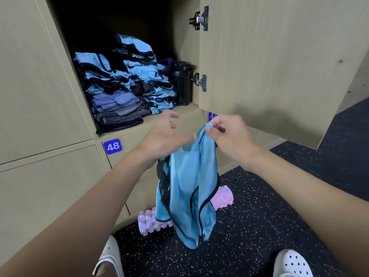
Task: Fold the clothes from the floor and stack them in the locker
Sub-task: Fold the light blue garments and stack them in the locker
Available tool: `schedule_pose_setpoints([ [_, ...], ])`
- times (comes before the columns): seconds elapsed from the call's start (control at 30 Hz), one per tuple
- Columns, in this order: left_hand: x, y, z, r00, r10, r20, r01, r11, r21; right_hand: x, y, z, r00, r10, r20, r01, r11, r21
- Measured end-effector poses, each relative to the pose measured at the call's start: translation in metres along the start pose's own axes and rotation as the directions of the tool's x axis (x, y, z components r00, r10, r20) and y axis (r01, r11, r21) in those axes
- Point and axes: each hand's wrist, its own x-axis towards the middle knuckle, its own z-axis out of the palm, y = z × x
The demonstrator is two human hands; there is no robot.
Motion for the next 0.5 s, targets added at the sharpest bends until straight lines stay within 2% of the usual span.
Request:
schedule_pose_setpoints([
  [0.07, -0.006, -0.004, 0.007, 0.986, 0.079, 0.146, -0.086, 0.995, 0.044, 0.002, -0.001, -0.002, 1.0, 0.019, -0.021, -0.017, 0.997, 0.079],
  [0.17, -0.009, -0.012, 0.02, 0.965, 0.112, 0.236, -0.119, 0.993, 0.016, 0.004, -0.003, -0.005, 0.999, 0.044, -0.026, -0.04, 0.987, 0.154],
  [0.27, -0.008, -0.016, 0.028, 0.979, 0.151, 0.14, -0.156, 0.987, 0.031, 0.004, -0.001, -0.009, 0.996, 0.074, -0.046, -0.064, 0.979, 0.191],
  [0.4, -0.007, -0.003, 0.026, 0.991, 0.131, -0.039, -0.136, 0.979, -0.149, 0.002, 0.001, -0.016, 0.987, 0.108, -0.118, -0.09, 0.984, 0.151],
  [0.5, -0.003, 0.01, 0.02, 0.976, 0.121, -0.182, -0.166, 0.953, -0.255, -0.005, -0.003, -0.018, 0.989, 0.127, -0.078, -0.116, 0.985, 0.13],
])
